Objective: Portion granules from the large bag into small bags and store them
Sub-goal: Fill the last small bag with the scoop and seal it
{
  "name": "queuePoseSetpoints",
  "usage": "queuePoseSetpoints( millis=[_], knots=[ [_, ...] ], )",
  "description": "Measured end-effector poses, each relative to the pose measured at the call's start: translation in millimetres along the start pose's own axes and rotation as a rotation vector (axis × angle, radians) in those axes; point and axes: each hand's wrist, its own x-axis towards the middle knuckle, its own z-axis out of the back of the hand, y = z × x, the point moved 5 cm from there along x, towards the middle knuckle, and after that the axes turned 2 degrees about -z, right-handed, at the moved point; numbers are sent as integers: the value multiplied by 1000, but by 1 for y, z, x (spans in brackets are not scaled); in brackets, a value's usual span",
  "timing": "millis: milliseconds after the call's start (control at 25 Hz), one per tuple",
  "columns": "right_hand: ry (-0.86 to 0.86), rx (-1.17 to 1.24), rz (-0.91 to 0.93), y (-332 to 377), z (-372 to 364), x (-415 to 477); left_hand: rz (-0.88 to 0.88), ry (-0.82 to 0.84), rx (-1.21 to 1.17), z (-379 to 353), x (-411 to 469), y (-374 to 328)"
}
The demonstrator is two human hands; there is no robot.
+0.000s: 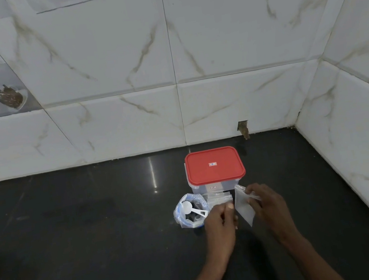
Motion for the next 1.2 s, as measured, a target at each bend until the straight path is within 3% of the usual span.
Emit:
queuePoseSetpoints(
  millis=[120,280,480,640,880,1080,1200],
  knots=[
    [15,-18,147,31,-8,-16,231,-3,-286,9,10,-10],
    [87,57,138,58,-20,-26,296,-106,-271,36,11,-4],
    [157,19,-143,60,-38,-11,101,-136,303,57,13,-5],
    [228,-304,-224,78,-46,-2,-7,-35,552,59,11,-20],
    [305,-123,-148,95,-50,5,-218,152,409,86,8,5],
    [336,-12,-98,115,-64,2,-236,-15,388,93,11,21],
    [318,209,-186,110,-69,8,-179,-63,380,101,13,26]
  ],
)
